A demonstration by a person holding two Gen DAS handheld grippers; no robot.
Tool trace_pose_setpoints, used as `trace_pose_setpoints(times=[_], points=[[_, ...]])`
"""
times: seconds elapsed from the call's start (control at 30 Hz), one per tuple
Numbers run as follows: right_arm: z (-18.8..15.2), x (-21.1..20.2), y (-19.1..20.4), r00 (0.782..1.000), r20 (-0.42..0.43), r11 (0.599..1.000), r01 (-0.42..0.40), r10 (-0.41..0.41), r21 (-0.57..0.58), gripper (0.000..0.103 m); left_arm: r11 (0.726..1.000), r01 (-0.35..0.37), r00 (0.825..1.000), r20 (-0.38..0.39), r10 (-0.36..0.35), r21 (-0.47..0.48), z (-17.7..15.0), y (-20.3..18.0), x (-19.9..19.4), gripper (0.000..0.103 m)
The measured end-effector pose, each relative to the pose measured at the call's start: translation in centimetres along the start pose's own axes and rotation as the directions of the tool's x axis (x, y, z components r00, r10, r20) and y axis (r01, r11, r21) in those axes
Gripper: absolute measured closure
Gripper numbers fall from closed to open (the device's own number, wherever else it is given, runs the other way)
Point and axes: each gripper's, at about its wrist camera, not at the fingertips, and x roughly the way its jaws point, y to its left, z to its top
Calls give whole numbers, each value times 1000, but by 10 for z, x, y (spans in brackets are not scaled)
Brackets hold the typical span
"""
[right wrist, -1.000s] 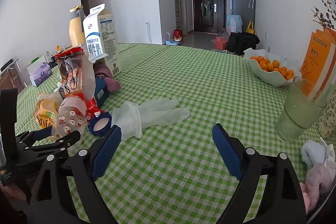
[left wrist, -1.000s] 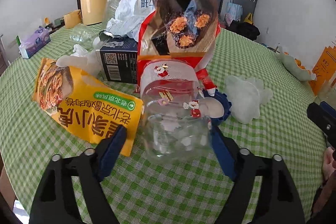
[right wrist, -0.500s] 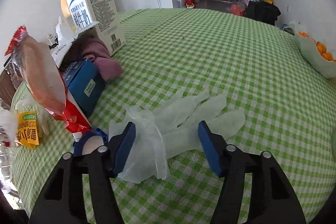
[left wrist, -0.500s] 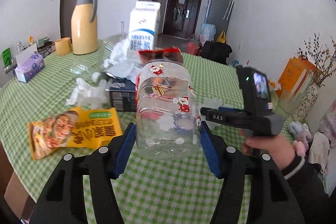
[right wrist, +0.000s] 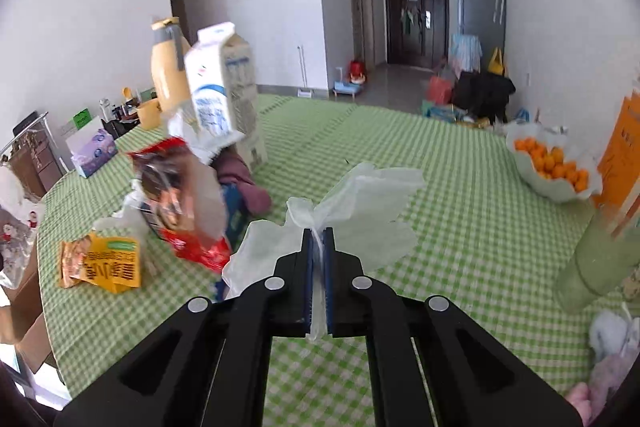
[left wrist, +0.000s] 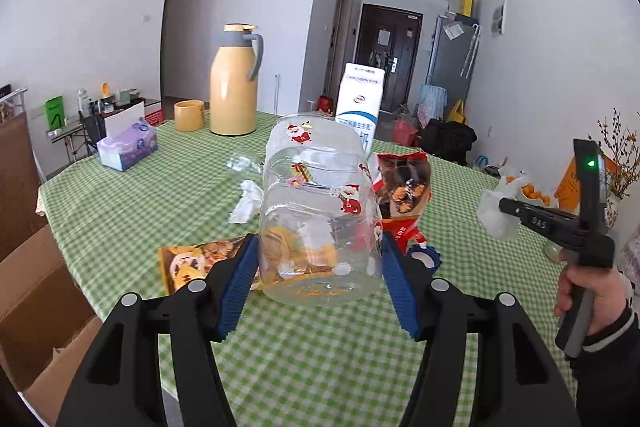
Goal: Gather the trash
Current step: 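Carry the jar and disposable glove to the box and release both inside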
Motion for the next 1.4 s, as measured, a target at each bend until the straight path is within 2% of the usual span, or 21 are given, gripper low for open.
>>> trace_pose_setpoints(times=[0.23, 0.33, 0.43, 0.53, 0.57, 0.63, 0.7, 0.83, 1.0, 1.07, 1.2, 1.23, 1.3, 1.33, 1.4], points=[[24, -14, 62, 995, 53, 993, -80, 84, -84, 98, 998, -62, 998, 32, 63, -31, -1, 36, -22, 44], [27, -14, 104, 986, 62, 979, -142, 152, -148, 98, 989, -128, 990, 44, 131, -73, -1, 71, -35, 44], [27, -9, 155, 968, 45, 950, -233, 247, -210, 98, 968, -224, 972, 48, 231, -114, -4, 114, -54, 45], [24, 2, 215, 936, -2, 900, -340, 353, -274, 98, 927, -336, 938, 25, 345, -164, -11, 165, -73, 45], [22, 6, 234, 924, -19, 881, -370, 382, -294, 98, 907, -377, 922, 13, 386, -188, -16, 184, -80, 45], [16, 15, 280, 890, -70, 830, -446, 450, -335, 98, 863, -451, 888, -17, 459, -230, -25, 222, -95, 45], [9, 23, 324, 855, -120, 776, -510, 505, -371, 98, 804, -528, 843, -56, 535, -273, -37, 264, -113, 45], [-6, 35, 409, 779, -215, 664, -618, 589, -421, 98, 705, -625, 772, -132, 622, -336, -60, 326, -143, 45], [-26, 41, 491, 697, -308, 545, -706, 647, -452, 98, 636, -680, 724, -202, 659, -364, -86, 372, -165, 45], [-34, 44, 518, 669, -347, 500, -732, 658, -463, 98, 622, -682, 723, -228, 652, -384, -95, 388, -168, 44], [-55, 59, 563, 624, -439, 430, -773, 647, -466, 98, 640, -658, 753, -332, 569, -397, -115, 420, -147, 44], [-60, 66, 573, 616, -465, 416, -781, 636, -465, 98, 634, -656, 755, -375, 539, -410, -121, 430, -139, 44], [-75, 78, 594, 607, -516, 393, -790, 604, -470, 98, 626, -635, 771, -427, 473, -452, -134, 447, -125, 44], [-81, 84, 600, 600, -541, 379, -797, 589, -471, 98, 620, -629, 773, -463, 434, -469, -139, 456, -116, 43], [-95, 95, 619, 600, -577, 364, -798, 555, -480, 98, 604, -624, 770, -522, 367, -495, -151, 473, -100, 43]])
